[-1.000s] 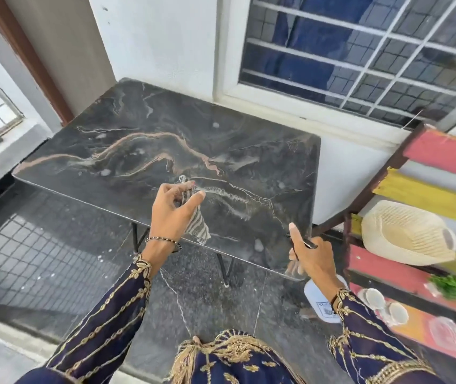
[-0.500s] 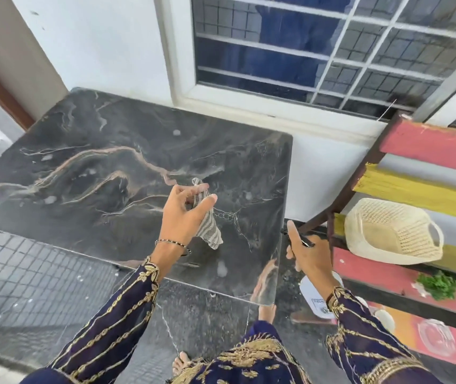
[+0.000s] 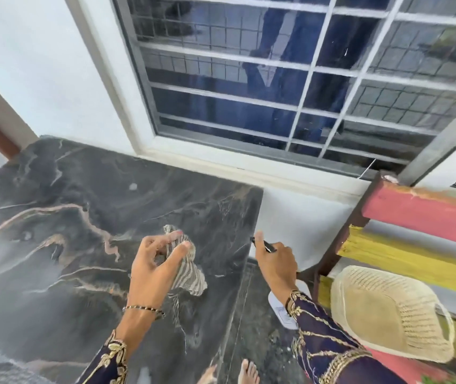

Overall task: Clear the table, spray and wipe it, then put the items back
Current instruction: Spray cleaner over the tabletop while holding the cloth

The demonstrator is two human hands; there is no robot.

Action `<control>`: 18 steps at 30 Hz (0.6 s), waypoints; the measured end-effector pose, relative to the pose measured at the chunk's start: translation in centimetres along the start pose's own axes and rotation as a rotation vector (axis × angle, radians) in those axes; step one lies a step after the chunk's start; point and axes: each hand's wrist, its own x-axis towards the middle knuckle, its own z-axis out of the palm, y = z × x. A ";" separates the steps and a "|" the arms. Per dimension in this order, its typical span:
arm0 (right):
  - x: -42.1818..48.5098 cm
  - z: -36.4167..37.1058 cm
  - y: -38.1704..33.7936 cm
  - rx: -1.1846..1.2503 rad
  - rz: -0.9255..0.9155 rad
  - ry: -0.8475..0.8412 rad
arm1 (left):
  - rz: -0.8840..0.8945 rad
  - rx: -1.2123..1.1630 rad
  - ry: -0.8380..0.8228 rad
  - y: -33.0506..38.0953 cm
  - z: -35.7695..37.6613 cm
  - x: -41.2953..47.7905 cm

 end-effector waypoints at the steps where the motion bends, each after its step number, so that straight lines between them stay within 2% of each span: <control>1: 1.1 -0.1 -0.2 -0.013 -0.004 0.001 | -0.006 -0.009 0.000 0.3 0.7 0.1; 9: 8.1 -0.8 -1.3 0.139 0.027 -0.045 | -0.022 -0.050 -0.006 2.4 5.0 1.5; 14: 10.3 -1.7 -1.5 0.150 -0.027 0.010 | -0.028 -0.065 -0.040 3.4 7.1 1.8; 18: 10.7 -3.3 0.1 0.343 0.037 0.044 | -0.033 -0.055 -0.113 4.0 9.4 1.6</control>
